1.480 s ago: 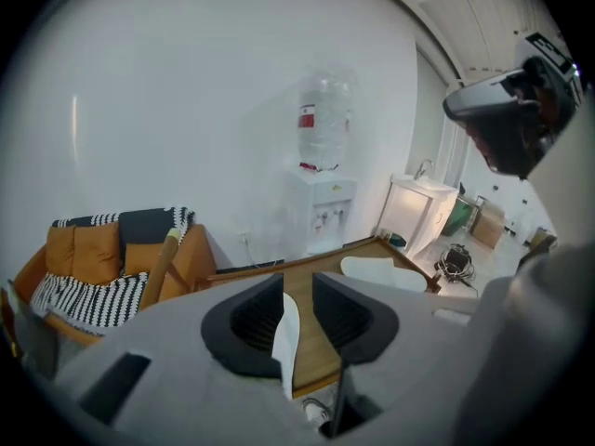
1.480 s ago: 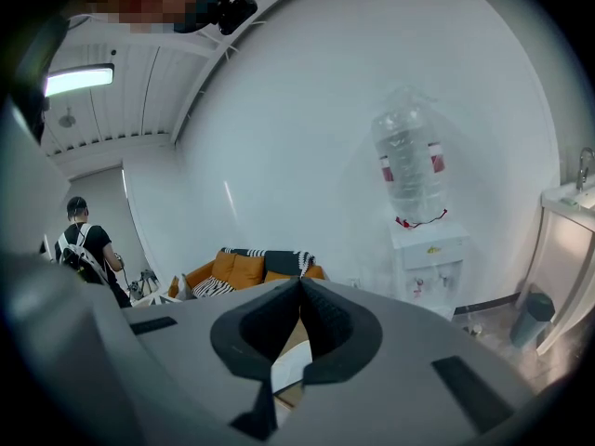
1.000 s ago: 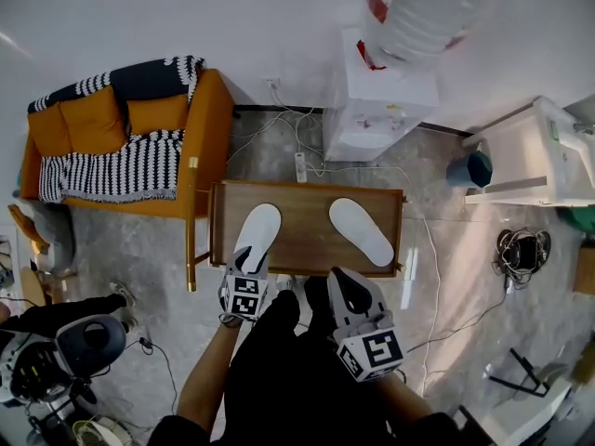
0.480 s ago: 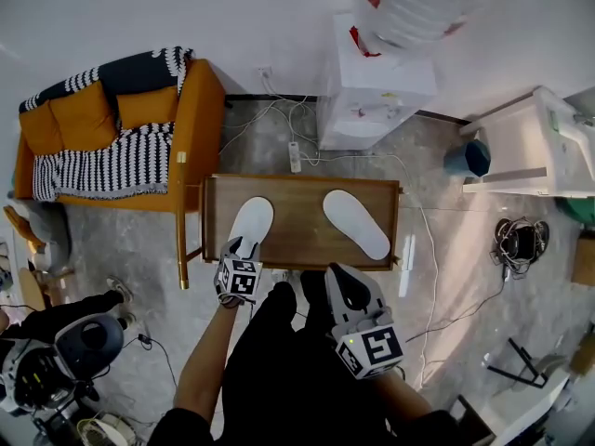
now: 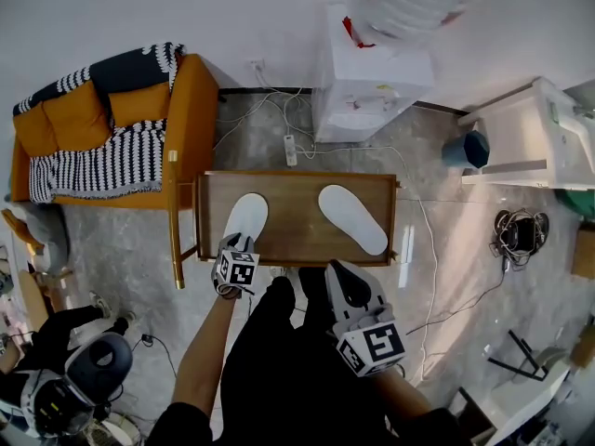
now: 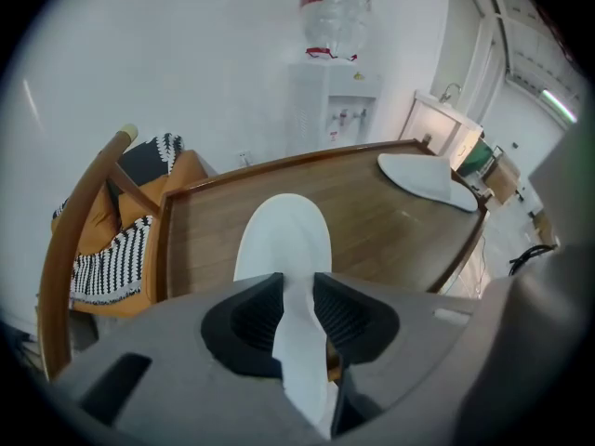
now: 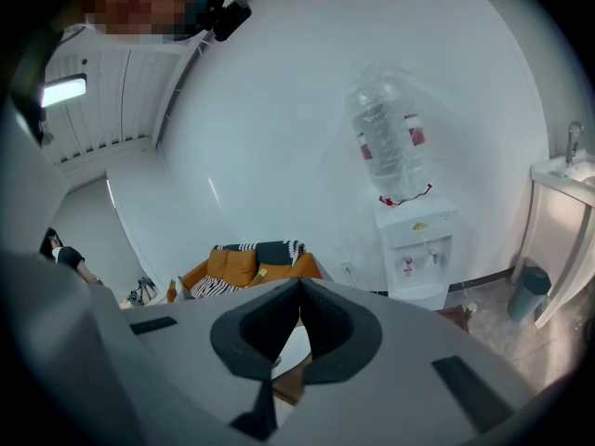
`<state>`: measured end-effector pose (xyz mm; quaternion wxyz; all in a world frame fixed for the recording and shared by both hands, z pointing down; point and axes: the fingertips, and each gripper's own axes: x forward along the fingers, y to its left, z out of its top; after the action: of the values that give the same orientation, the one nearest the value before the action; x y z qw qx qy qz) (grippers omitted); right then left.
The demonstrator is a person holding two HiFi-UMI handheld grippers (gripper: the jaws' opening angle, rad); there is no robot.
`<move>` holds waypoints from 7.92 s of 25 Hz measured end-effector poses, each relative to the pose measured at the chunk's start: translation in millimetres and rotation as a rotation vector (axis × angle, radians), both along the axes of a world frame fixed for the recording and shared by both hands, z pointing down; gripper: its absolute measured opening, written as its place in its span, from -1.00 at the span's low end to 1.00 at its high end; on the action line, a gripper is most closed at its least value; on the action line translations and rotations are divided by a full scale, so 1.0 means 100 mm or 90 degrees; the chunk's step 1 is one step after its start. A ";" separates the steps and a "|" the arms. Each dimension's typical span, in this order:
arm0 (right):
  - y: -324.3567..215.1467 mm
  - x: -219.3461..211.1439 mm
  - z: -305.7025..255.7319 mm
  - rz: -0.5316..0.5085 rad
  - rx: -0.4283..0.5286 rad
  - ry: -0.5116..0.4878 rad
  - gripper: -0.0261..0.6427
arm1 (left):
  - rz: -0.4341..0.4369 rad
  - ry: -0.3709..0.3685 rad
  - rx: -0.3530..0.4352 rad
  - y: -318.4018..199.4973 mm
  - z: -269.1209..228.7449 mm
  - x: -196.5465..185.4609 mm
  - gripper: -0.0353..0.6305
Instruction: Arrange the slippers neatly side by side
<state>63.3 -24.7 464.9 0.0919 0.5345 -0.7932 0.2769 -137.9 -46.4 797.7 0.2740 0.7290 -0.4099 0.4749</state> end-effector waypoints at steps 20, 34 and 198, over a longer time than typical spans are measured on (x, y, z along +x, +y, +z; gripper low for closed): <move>0.04 0.03 0.02 0.011 -0.003 -0.016 -0.89 | -0.126 0.096 -0.047 -0.01 -0.32 0.21 -0.76; 0.06 0.19 0.07 0.031 -0.011 -0.018 -0.89 | -0.196 0.160 -0.072 -0.19 -0.43 0.57 -0.77; -0.20 0.53 2.45 -0.032 -0.389 0.152 -0.82 | -0.093 0.421 0.468 0.03 -4.07 0.71 -0.84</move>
<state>116.5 -45.1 710.1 0.3474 0.4914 -0.6699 0.4348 -67.2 -43.6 390.5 0.1466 0.8583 -0.4912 0.0223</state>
